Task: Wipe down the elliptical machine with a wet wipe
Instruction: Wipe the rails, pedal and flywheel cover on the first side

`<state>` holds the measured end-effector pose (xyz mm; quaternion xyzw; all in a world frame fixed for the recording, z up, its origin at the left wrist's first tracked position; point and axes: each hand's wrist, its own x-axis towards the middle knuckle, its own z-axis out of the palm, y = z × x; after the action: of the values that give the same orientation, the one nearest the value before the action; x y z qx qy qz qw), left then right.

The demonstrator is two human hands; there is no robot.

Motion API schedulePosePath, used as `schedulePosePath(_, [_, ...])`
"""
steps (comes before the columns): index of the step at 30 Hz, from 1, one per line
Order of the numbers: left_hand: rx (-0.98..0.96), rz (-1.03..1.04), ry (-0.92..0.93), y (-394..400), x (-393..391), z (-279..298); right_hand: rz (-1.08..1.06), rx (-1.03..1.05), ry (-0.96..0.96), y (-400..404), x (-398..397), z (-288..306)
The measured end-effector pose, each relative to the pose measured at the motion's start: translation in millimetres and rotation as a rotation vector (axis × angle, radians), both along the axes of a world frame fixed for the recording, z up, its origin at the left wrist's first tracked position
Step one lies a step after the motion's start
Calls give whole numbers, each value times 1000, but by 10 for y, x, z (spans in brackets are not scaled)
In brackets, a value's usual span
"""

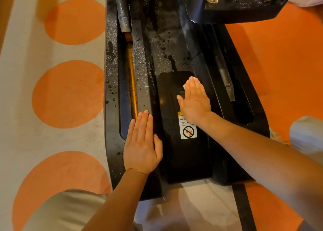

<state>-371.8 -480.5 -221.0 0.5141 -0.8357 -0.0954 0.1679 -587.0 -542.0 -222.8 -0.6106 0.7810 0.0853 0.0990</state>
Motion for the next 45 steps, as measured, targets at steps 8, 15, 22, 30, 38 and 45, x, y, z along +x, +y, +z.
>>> schedulePosePath(8, [1, 8, 6, 4, 0, 8, 6, 115, 95, 784, 233, 27])
schedulePosePath(15, [0, 11, 9, 3, -4, 9, -18, 93, 122, 310, 157, 40])
schedulePosePath(22, [1, 5, 19, -1, 6, 16, 71, 129, 233, 7, -115, 108])
schedulePosePath(30, [7, 3, 21, -6, 14, 7, 300, 190, 300, 1161, -105, 162])
schedulePosePath(38, [-9, 13, 24, 10, 6, 2, 59, -12, 8, 671, 149, -48])
schedulePosePath(45, [-52, 11, 46, 13, 2, -4, 273, -121, -224, 108, 493, -119])
